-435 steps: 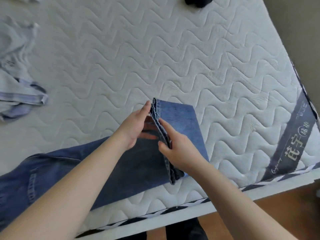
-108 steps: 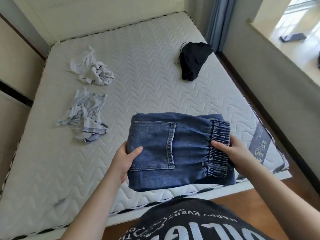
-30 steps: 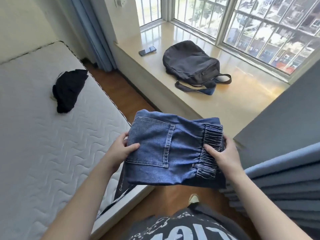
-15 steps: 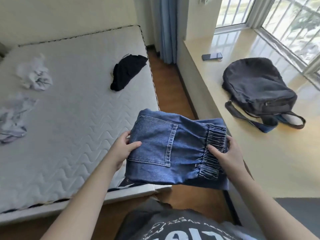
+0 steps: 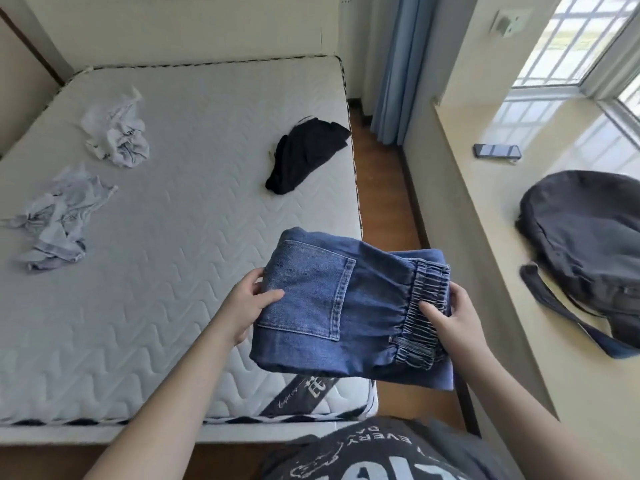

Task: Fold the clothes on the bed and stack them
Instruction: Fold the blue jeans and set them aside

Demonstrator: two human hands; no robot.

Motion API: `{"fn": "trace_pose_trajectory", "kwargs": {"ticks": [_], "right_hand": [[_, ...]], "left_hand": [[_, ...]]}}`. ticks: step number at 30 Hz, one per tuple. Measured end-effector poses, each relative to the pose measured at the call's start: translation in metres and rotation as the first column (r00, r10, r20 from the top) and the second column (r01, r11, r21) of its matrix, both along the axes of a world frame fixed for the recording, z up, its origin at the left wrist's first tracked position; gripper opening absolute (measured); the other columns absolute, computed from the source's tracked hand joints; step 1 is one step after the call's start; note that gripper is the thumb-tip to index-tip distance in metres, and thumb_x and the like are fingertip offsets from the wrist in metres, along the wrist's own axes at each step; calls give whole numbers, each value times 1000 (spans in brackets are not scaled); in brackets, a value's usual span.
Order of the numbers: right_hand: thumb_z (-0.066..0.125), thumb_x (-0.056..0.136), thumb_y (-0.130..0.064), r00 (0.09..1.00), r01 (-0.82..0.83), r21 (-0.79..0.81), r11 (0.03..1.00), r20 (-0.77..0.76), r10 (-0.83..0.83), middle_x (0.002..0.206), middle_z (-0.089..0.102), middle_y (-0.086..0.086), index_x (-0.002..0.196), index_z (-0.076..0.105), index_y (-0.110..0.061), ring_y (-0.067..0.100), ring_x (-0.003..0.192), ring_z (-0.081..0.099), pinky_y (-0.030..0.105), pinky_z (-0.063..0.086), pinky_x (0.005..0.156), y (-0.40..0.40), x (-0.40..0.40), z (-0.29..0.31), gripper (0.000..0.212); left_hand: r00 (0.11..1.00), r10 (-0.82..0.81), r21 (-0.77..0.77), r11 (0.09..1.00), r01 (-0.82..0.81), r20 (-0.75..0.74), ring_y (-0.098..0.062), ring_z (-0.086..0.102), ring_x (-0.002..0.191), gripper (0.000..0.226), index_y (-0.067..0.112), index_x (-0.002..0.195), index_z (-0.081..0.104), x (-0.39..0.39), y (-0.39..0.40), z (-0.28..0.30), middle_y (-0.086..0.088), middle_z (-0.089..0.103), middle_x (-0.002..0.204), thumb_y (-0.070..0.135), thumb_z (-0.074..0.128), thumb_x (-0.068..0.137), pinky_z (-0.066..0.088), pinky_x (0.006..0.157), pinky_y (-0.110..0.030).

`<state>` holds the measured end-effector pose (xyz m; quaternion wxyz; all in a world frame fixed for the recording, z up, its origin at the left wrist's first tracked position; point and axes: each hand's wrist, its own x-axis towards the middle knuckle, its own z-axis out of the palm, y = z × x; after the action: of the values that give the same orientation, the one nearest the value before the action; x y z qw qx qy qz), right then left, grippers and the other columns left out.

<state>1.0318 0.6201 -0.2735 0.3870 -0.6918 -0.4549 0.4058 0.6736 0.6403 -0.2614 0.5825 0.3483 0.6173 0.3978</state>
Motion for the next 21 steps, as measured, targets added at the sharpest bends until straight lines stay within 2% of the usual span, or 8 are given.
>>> {"fn": "trace_pose_trajectory", "kwargs": {"ticks": [3, 7, 13, 15, 18, 21], "right_hand": [[72, 83, -19, 999, -33, -23, 999, -9, 32, 109, 62, -19, 122, 50, -28, -16, 90, 58, 14, 42, 73, 29, -17, -3, 46], [74, 82, -22, 997, -71, -52, 996, -24, 70, 111, 62, -20, 121, 49, -36, -11, 94, 60, 20, 45, 79, 72, -27, -10, 48], [75, 84, -20, 988, -139, -141, 980, -93, 127, 112, 65, -16, 123, 48, -34, -11, 93, 62, 18, 45, 77, 152, -32, -39, 49], [74, 85, -19, 981, -174, -183, 968, -122, 153, 116, 65, -12, 126, 48, -29, -3, 101, 63, 25, 49, 85, 189, -34, -58, 50], [73, 86, -17, 964, -241, -269, 933, -174, 199, 119, 63, -8, 126, 45, -28, 6, 107, 62, 36, 49, 96, 247, -36, -89, 50], [71, 89, -16, 943, -284, -347, 894, -267, 197, 119, 64, -5, 128, 44, -31, 5, 105, 62, 35, 50, 94, 302, -48, -128, 50]], "left_hand": [[999, -6, 13, 1000, 7, -32, -19, 68, 95, 43, 24, 117, 58, -19, 24, -7, -9, 70, 109, -2, 70, 85, 53, 82, -29], [999, 14, -15, 1000, -14, -35, -18, 69, 96, 45, 25, 118, 56, -34, 57, -21, -10, 70, 112, -1, 70, 85, 53, 83, -30], [995, 56, -111, 992, -65, -79, -27, 67, 101, 52, 15, 130, 51, -41, 125, -50, -16, 68, 114, -3, 70, 85, 52, 93, -40], [991, 72, -135, 987, -88, -113, -27, 66, 103, 55, 14, 133, 50, -41, 153, -63, -15, 67, 115, -4, 69, 85, 52, 95, -41], [981, 123, -199, 968, -151, -147, -24, 67, 98, 53, 16, 130, 50, -39, 191, -89, -14, 68, 113, -5, 69, 85, 53, 92, -40], [964, 149, -255, 945, -205, -222, -19, 68, 88, 47, 27, 116, 54, -46, 236, -120, -10, 67, 110, -3, 69, 84, 55, 81, -35]]}}
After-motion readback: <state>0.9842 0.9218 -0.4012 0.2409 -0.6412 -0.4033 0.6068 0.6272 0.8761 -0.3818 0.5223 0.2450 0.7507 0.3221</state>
